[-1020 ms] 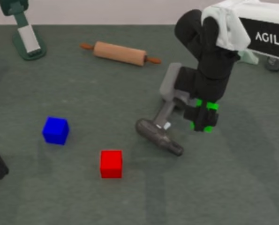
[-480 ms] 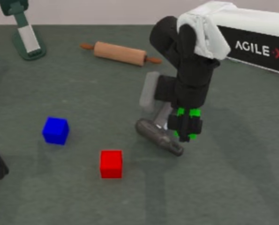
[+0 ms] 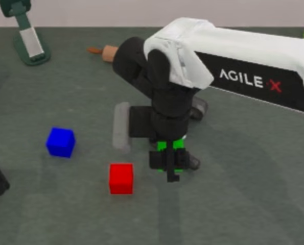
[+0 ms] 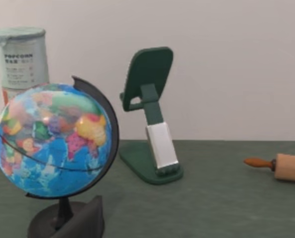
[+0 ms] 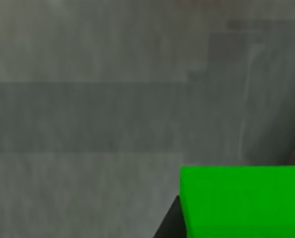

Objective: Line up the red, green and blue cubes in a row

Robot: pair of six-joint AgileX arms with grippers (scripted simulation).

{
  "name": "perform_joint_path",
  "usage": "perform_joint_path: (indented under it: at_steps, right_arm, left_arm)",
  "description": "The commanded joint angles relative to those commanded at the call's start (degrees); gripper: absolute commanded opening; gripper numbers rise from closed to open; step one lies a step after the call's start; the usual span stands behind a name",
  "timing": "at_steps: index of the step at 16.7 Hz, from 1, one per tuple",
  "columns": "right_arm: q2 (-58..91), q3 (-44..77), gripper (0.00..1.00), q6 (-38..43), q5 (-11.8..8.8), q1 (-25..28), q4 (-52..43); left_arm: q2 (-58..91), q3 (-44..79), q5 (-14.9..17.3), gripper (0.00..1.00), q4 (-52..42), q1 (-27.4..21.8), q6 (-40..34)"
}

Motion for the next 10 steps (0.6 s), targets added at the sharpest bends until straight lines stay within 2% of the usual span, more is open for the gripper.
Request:
perform_joint_path:
  at_steps: [4, 10]
  right_arm:
    - [0.5, -0.9, 0.00, 0.1, -0.1, -0.1, 1.1]
    - [3.4, -8.3, 0.00, 0.1, 0.0, -0.2, 11.9]
  left_arm:
    - [0.0, 0.0, 0.0, 1.00, 0.0, 0.0, 0.0]
    - [0.0, 0.0, 0.0, 1.00, 0.0, 0.0, 0.0]
